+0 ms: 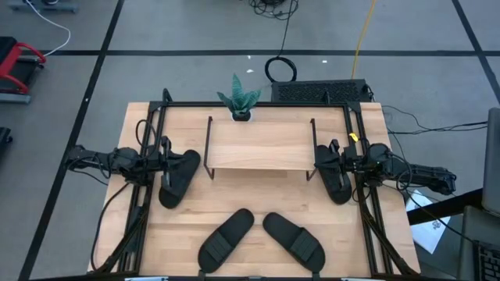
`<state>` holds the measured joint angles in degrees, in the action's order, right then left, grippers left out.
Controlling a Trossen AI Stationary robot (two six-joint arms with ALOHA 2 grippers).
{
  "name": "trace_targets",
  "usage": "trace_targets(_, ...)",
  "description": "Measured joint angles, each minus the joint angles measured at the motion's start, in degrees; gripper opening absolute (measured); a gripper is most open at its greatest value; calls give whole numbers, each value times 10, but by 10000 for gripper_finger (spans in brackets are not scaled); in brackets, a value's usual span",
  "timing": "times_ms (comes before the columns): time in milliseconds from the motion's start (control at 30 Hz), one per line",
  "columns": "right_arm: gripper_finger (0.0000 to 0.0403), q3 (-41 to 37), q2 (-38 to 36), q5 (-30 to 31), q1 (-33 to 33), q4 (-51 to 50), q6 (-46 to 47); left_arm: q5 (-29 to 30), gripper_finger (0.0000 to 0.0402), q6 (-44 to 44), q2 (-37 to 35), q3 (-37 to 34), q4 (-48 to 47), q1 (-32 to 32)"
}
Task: Pick and place slides into the shelf
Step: Put the top right black slide on the shelf
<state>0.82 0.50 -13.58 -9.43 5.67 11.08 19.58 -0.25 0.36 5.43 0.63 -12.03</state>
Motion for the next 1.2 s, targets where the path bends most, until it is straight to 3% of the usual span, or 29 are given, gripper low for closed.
trace_targets(300, 0, 0, 0, 0, 0, 1, 1, 0, 1, 0, 0, 0, 0, 0)
trace_targets(567, 0, 0, 0, 1, 0, 30, -63, 0, 1, 54, 0, 0, 0, 0)
trace_targets(733, 0, 32, 3, 31, 0, 1, -74, 0, 1, 32, 0, 0, 12, 0)
trace_targets(833, 0, 88, 18, 74, 0, -62, -74, 0, 1, 31, 0, 0, 16, 0)
trace_targets(1033, 0, 240, 91, 223, 0, -256, -86, 7, 1, 27, 0, 0, 38, 0)
trace_targets(1200, 0, 366, 185, 279, 0, -382, -52, 25, 1, 78, 0, 0, 54, 0)
